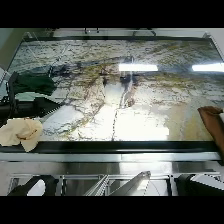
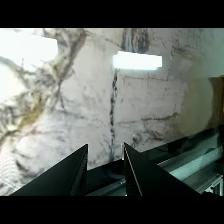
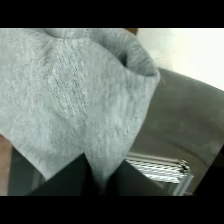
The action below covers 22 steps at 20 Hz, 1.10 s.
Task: Fold the shirts.
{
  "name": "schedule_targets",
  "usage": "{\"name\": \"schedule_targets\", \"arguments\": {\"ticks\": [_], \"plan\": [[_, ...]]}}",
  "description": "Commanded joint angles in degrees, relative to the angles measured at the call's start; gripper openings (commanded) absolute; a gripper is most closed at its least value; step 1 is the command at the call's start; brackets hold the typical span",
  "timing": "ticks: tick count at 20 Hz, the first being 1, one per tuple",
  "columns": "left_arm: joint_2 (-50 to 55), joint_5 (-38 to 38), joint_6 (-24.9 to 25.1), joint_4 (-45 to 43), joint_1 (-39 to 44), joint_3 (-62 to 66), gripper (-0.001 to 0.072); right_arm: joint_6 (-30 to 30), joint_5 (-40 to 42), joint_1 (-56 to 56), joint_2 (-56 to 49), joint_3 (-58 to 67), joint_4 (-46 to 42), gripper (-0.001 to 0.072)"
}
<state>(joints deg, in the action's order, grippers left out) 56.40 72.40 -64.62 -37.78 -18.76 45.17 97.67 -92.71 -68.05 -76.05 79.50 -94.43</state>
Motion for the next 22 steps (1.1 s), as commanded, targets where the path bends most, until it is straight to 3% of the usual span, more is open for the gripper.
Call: {"name": "schedule_targets", "arguments": {"ticks": [1, 5, 6, 8, 9, 11, 13, 16, 22], "plan": [[-0.04, -0.90, 0.09, -0.07, -0.07, -0.02, 0.0238, -0.79, 2.25, -0.15, -1.03, -2.71, -3.34, 0.0635], [-0.04, -0.96, 0.09, -0.04, -0.07, -0.02, 0.0238, 1.36, 3.21, 1.01, -1.44, -2.38, -2.45, 0.0634], [-0.04, -1.22, 0.09, 0.00, -0.07, -0.02, 0.0237, 1.36, 3.80, 1.90, -1.44, -2.14, -0.63, 0.0560], [-0.04, -1.49, 0.07, 0.55, -0.07, 0.07, 0.0237, 0.87, 5.31, 5.14, -1.42, -1.42, 7.74, 0.0168], [-0.04, -1.73, 0.07, 0.81, -0.07, 0.61, 0.0213, -0.87, 6.91, 7.45, -1.29, -0.98, 14.82, 0.0015], [-0.04, -1.57, 0.07, 1.84, -0.07, 3.69, 0.0007, -4.72, 12.63, 13.20, -0.04, -0.85, 29.51, 0.0012], [-0.04, -0.02, 0.02, 1.77, -0.09, 8.87, 0.0005, -8.31, 16.72, 20.96, 2.19, -0.98, 35.60, 0.0011], [-0.87, 4.98, -2.75, 1.81, 0.31, 11.74, 0.0007, -11.65, 18.23, 33.48, 8.13, -6.82, 34.14, 0.0010], [-16.02, 2.23, -4.07, 1.73, 10.40, -10.25, 0.0008, -13.73, 20.79, 59.69, 27.23, -37.57, 38.05, 0.0012]]}}
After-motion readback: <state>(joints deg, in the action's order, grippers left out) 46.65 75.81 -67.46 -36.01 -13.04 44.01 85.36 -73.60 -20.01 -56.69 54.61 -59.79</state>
